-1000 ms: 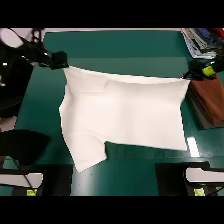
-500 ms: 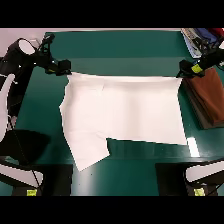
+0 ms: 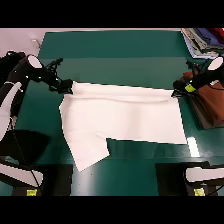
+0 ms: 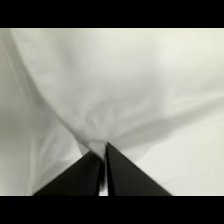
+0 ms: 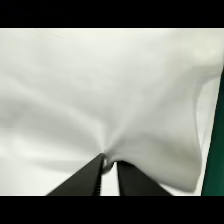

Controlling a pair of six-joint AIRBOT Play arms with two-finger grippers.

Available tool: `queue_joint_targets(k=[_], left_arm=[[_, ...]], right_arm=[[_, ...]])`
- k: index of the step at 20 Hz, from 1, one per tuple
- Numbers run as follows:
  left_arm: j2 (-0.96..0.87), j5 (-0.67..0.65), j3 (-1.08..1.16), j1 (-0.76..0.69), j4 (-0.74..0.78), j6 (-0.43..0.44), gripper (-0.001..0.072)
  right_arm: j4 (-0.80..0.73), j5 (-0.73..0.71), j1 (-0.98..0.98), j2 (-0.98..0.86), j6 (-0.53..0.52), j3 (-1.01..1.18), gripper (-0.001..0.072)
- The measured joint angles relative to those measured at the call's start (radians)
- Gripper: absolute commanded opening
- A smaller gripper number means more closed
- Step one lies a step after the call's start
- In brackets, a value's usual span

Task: Fold the shirts.

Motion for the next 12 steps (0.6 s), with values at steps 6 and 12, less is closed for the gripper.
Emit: queue_joint_targets(k=[6,12], left_arm=[[0.091,-0.039,-0.068,0.000,0.025,-0.037,0.0549],[0.466,-0.071,-0.474,0.000,0.126,-0.111,0.0549]], right_arm=[[0.039,-0.017,-0.018,0.121,-0.003,-0.052,0.0347],[0.051,0.022,-0.024,0.287,-0.040,-0.060,0.0345]])
